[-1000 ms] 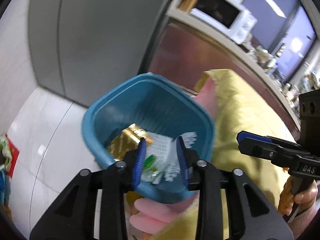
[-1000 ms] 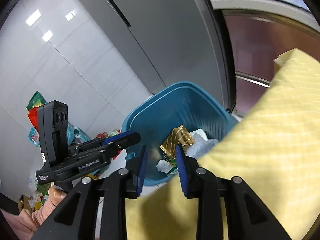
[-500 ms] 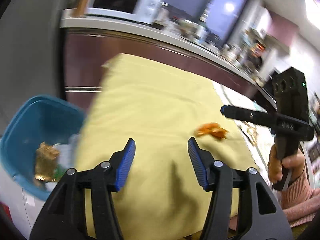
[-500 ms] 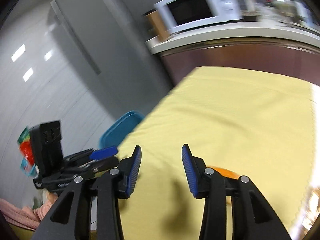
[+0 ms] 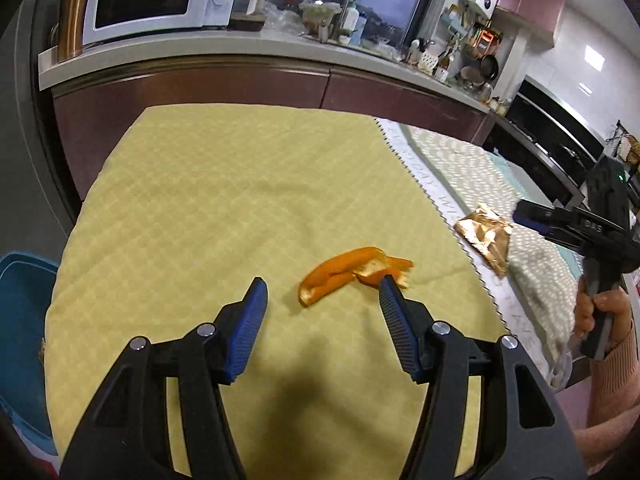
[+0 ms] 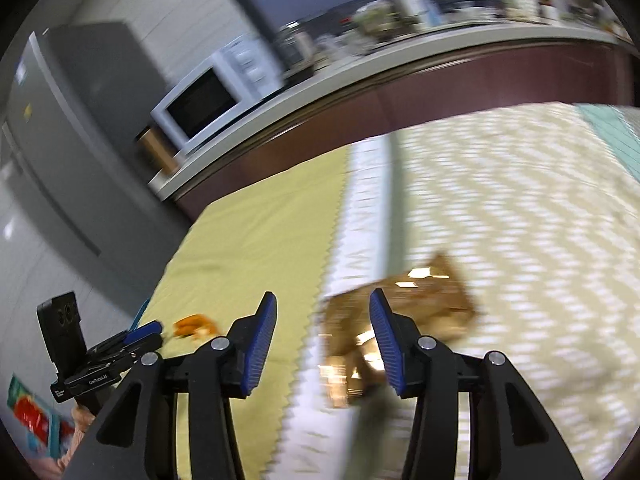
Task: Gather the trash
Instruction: 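Move both open tools back over the remaining trash on the table, then grasp the orange peel with the left tool while the right tool grasps the gold wrapper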
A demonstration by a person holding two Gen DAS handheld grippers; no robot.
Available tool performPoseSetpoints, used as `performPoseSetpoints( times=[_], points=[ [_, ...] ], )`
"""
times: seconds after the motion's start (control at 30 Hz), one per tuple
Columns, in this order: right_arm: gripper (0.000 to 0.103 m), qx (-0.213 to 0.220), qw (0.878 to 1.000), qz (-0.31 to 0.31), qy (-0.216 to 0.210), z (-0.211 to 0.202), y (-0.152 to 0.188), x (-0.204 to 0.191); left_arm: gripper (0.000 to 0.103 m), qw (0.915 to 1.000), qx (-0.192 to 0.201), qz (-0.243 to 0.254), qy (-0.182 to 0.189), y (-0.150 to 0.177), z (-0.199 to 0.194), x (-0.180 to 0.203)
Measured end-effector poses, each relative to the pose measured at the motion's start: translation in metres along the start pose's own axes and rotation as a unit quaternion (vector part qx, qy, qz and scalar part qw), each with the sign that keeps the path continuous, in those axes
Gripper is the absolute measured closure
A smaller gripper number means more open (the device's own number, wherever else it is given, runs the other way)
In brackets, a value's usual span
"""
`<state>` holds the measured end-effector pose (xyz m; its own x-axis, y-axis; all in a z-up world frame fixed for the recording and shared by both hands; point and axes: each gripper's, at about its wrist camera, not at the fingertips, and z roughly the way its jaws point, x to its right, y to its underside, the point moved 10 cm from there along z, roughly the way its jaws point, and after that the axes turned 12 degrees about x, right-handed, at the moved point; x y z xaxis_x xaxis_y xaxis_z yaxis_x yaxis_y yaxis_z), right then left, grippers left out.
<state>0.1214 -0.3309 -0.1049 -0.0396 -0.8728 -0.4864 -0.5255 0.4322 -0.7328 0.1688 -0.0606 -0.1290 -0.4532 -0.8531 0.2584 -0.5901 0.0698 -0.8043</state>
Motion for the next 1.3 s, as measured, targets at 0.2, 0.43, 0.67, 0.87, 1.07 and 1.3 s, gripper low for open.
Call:
performPoseSetpoints(
  times=[0.2,0.43,0.67,0.87,1.07,1.3],
  points=[
    [0.050,-0.001,0.998,0.043,0.034,-0.007,0.005,0.050,0.045,0.9997,-0.018,-0.018,-0.002,-0.005,0.013,-0.016],
    [0.042,-0.014,0.997,0.069,0.023,-0.004,0.019,0.058,0.046,0.9989,-0.046,-0.008,0.011,-0.004,0.027,-0.008],
    [0.043,-0.016,0.998,0.061,0.007,0.008,0.019,0.042,0.048,0.9981,-0.057,-0.002,0.025,0.001,0.033,0.003],
    [0.070,-0.023,0.998,0.051,0.009,0.016,0.021,0.036,0.065,0.9979,-0.062,0.005,0.021,0.002,0.034,0.007],
    [0.090,-0.031,0.998,0.049,-0.005,0.023,0.024,0.027,0.080,0.9979,-0.063,0.003,0.014,0.005,0.032,0.006],
    [0.098,-0.014,0.998,0.039,-0.038,0.023,0.014,0.004,0.087,0.9983,-0.057,0.000,0.013,0.008,0.026,0.008]
  ],
)
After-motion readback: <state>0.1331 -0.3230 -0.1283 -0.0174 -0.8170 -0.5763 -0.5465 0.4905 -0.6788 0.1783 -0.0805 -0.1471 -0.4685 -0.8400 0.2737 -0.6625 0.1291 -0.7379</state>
